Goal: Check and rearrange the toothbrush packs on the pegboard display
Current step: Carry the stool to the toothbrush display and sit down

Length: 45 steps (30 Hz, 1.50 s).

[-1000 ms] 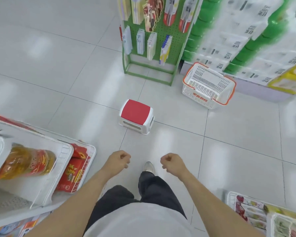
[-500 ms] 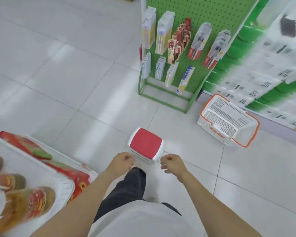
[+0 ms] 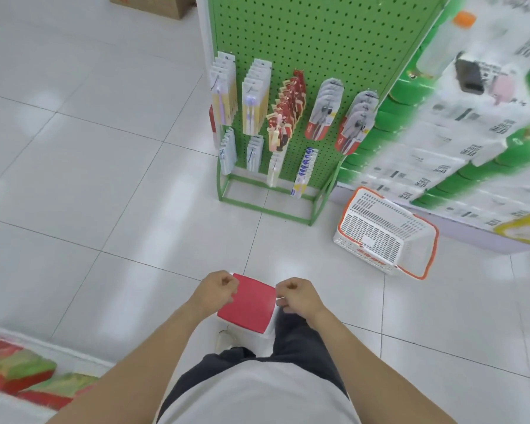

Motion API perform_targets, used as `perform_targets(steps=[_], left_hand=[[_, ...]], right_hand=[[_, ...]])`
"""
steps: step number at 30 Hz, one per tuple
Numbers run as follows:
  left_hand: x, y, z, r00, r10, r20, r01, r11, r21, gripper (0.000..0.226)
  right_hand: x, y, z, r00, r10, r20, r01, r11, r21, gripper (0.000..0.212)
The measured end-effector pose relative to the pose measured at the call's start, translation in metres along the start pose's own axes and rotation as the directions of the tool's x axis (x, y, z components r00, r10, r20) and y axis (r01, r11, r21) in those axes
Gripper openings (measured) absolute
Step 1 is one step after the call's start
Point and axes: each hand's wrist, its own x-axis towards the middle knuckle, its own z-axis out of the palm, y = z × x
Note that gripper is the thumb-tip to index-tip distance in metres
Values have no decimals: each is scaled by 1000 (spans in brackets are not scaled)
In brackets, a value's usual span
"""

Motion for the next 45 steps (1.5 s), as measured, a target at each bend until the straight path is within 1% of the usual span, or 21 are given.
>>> perform_targets(steps=[3,5,8,13,17,21,26,29,31,34,37,39,41,42,43,45], left_hand=[[28,25,0,1000,2,0,-2,1000,11,16],[47,45,3,1000,0,1,0,1000,21,17],[76,80,12,1000,0,-1,0,999,54,16],[120,155,37,1000,19,-18,-19,999,35,15],[145,203,47,999,51,-10,-50,999,8,15],[173,229,34,997,77,-23,-77,997,0,15],[221,245,-3,993,113,-31,-113,993,17,16],[257,247,-39,988,154,-12,-153,988,21,13],[282,246,-69,982,187,-25,-187,982,23,13],[309,239,-116,972,219,-87,-222,975,-20,14],[339,230,-158,958,214,-189,-233,969,-82,16],[367,226,-181,925,227,-304,-275,953,-128,15],[403,224,-198,866,256,-429,-342,930,-136,12],[420,223,-203,832,285,-476,-383,916,-120,8],[438,223,-206,797,324,-509,-423,902,-89,6],[476,217,-206,739,394,-547,-496,867,-46,20]], right_hand=[[26,-17,-15,1000,4,22,-4,1000,-7,15],[45,-29,-30,1000,6,12,-6,1000,9,10],[75,-47,-61,1000,13,19,-13,999,41,9],[121,-82,-122,999,13,49,-10,998,-62,9],[146,-121,-164,996,-32,83,47,981,-187,7],[170,-161,-177,997,-70,42,76,986,-151,9],[203,-206,-151,993,-109,45,114,986,-123,14],[232,-233,-126,990,-141,-21,138,986,-94,9],[253,-252,-105,983,-170,-67,166,984,-58,11],[277,-276,-69,972,-215,-91,210,976,-60,16],[308,-298,-31,961,-265,-76,263,964,-30,10],[336,-313,-4,946,-321,-45,321,947,-9,8],[369,-328,22,909,-415,-32,415,910,-12,8],[383,-334,33,883,-468,-30,467,883,-39,15],[400,-339,46,857,-515,-24,512,856,-74,27],[433,-342,68,809,-588,-9,580,799,-161,55]])
